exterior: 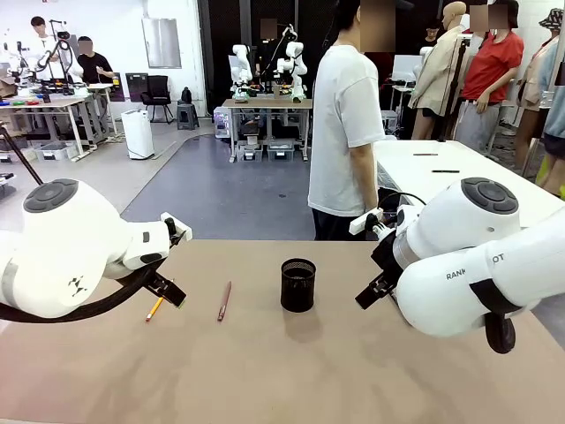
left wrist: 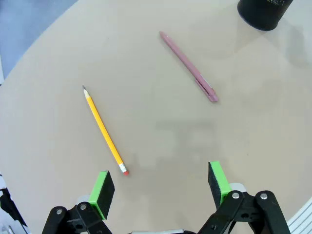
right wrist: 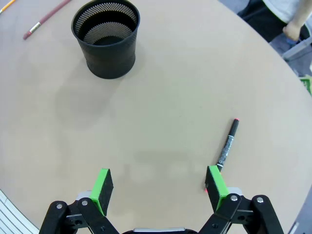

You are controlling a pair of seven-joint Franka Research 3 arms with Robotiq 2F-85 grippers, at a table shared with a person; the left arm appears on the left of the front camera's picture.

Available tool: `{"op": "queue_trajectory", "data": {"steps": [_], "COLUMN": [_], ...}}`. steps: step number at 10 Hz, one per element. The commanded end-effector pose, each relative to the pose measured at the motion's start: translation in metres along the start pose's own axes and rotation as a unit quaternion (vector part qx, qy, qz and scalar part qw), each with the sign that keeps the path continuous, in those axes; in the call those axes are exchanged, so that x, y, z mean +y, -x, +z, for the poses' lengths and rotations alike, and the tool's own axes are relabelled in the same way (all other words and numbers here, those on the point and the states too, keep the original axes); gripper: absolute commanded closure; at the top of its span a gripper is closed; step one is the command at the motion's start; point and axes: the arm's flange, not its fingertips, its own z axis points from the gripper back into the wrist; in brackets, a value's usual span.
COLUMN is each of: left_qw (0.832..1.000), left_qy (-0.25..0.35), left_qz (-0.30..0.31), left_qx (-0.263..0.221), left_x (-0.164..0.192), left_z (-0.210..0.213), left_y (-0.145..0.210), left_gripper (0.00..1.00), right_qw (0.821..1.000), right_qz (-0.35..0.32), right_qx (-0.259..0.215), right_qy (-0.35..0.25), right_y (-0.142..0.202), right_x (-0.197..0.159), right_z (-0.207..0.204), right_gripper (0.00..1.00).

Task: Place the pens into the pen holder.
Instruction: Pick up a writing instrument from the table and place it into the Pen holder.

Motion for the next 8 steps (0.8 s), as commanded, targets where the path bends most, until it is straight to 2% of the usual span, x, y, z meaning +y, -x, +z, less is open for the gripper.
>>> {"op": "queue_trajectory", "data": {"steps": [1, 3, 5, 6, 7, 8], "left_qw": [0.999, 0.995, 0.989, 0.976, 0.968, 0.968], "left_qy": [0.031, 0.079, 0.141, 0.208, 0.234, 0.225], "left_qz": [-0.018, -0.028, -0.033, -0.057, -0.079, -0.098], "left_qx": [0.024, 0.048, 0.042, 0.008, -0.032, -0.058], "left_x": [-0.003, -0.003, 0.0, 0.006, 0.013, 0.021], "left_z": [0.003, 0.009, 0.016, 0.028, 0.038, 0.046], "left_y": [-0.003, -0.003, -0.006, -0.006, -0.009, -0.012], "left_gripper": [0.0, 0.0, 0.0, 0.0, 0.0, 0.0], "right_qw": [0.999, 0.994, 0.988, 0.983, 0.976, 0.971], "right_qz": [0.007, 0.002, -0.002, 0.004, 0.019, 0.032], "right_qx": [0.005, 0.01, 0.012, 0.011, 0.007, -0.002], "right_qy": [-0.045, -0.11, -0.152, -0.183, -0.218, -0.237], "right_y": [0.001, 0.004, 0.001, 0.0, -0.004, -0.012], "right_x": [0.003, 0.005, 0.001, 0.001, -0.005, -0.012], "right_z": [0.003, 0.01, 0.017, 0.023, 0.028, 0.037], "right_gripper": [0.0, 0.0, 0.0, 0.0, 0.0, 0.0]}}
